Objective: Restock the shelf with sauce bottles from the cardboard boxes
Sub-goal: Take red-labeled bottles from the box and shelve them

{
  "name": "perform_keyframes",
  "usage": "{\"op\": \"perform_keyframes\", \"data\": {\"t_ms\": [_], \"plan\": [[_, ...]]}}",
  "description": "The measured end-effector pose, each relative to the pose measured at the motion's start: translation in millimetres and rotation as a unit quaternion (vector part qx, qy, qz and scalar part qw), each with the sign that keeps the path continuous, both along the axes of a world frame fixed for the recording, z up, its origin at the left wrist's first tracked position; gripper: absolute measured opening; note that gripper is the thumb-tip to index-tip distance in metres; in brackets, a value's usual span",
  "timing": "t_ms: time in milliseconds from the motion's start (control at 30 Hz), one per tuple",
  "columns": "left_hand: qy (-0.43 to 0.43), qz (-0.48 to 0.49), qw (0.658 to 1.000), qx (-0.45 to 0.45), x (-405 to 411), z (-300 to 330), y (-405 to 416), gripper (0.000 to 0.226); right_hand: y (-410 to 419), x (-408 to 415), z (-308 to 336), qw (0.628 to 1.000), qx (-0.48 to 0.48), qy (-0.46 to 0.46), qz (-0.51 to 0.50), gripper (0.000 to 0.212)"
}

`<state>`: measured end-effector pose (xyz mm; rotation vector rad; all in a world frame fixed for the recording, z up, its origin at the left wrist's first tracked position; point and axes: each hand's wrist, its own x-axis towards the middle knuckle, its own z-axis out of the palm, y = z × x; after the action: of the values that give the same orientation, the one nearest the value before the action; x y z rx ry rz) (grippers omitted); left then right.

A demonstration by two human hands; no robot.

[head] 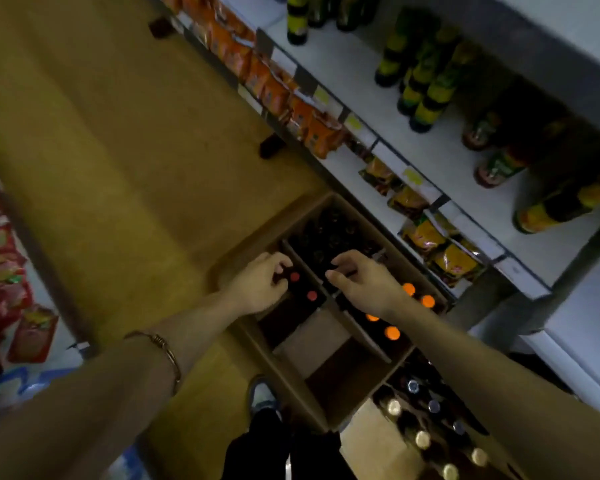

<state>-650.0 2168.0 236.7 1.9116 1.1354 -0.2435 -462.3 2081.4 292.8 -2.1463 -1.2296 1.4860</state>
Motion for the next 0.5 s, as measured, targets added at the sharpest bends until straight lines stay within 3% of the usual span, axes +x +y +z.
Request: {"op": "perform_keyframes", "data": {"t_ms": [133, 400, 500], "plan": [[0.042, -0.061, 0.997, -0.013, 21, -83, 17, 0.042, 7, 5, -96, 1.000, -0.011, 0.001, 0.011, 0.042], [0.119, -0.063, 0.991, -0.018, 46, -243, 17, 0.047, 2, -2, -268, 0.999, -0.043, -0.005, 0.008, 0.026], [0.093, -0.010, 0.995, -0.014, 41, -287, 13, 0.046, -2, -3, -311, 0.998, -0.055, -0.011, -0.007, 0.044]]}}
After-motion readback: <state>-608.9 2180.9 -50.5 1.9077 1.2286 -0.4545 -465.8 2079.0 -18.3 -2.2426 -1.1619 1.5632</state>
